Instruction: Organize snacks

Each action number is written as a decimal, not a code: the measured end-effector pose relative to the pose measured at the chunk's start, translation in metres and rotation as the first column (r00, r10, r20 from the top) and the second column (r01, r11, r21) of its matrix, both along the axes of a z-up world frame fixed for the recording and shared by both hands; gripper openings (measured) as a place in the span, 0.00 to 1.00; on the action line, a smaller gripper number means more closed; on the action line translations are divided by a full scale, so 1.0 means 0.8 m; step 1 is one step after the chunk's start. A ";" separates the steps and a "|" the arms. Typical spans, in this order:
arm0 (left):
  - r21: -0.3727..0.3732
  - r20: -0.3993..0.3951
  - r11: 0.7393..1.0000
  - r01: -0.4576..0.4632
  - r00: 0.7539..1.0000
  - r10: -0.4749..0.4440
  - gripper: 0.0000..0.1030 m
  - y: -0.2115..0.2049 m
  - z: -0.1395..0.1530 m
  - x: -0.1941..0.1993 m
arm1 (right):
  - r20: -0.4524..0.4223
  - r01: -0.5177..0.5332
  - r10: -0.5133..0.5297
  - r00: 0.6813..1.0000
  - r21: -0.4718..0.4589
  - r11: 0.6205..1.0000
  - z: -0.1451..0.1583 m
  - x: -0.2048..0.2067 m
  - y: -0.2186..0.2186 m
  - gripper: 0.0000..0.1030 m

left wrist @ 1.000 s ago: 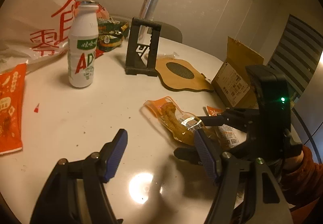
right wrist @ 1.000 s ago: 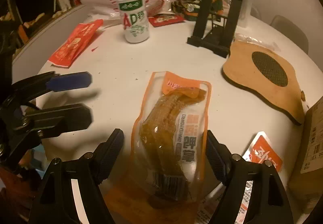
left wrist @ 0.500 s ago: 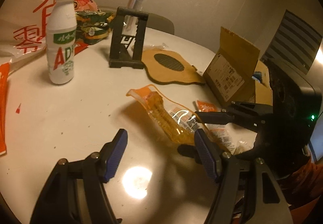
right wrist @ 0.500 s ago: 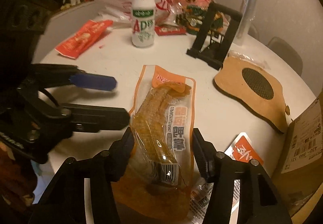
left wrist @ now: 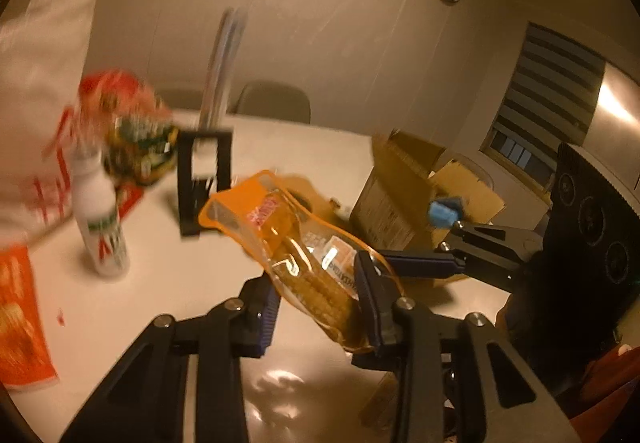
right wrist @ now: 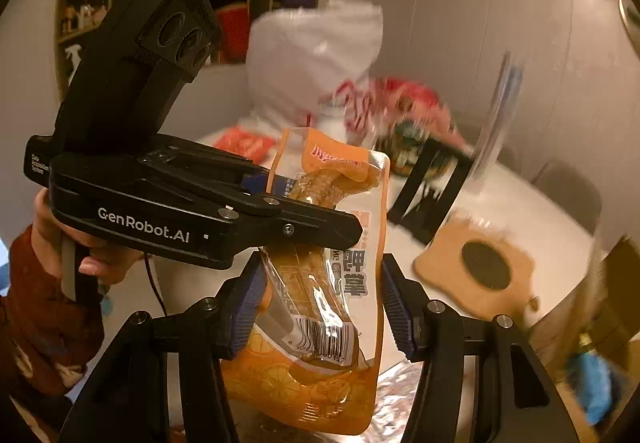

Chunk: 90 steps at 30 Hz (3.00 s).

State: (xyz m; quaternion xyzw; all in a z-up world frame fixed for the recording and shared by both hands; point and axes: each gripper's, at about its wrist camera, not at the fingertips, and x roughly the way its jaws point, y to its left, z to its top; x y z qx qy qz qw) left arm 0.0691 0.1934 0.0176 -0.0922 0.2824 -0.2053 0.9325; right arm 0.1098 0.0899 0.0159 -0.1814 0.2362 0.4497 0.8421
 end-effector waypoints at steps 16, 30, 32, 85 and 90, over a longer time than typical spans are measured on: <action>0.190 0.075 0.970 0.152 0.983 -0.169 0.30 -0.217 0.111 0.108 | 0.086 0.151 -0.167 0.982 0.164 0.975 0.083 0.050 -0.200 0.50; 0.242 -0.104 0.947 0.212 0.976 -0.192 0.32 -0.313 0.066 0.219 | -0.049 0.240 -0.237 0.970 0.071 0.968 0.043 0.156 -0.290 0.50; 0.248 -0.113 0.946 0.206 0.977 -0.183 0.33 -0.315 0.063 0.224 | -0.084 0.239 -0.233 0.969 0.076 0.968 0.037 0.167 -0.294 0.50; 0.328 -0.057 0.938 0.110 0.994 -0.097 0.33 -0.291 0.053 0.231 | 0.008 0.130 -0.132 0.991 -0.241 0.962 0.015 0.211 -0.243 0.51; 0.310 -0.040 0.946 0.094 0.995 -0.086 0.33 -0.288 0.061 0.226 | -0.019 0.124 -0.131 0.991 -0.213 0.969 0.021 0.215 -0.246 0.50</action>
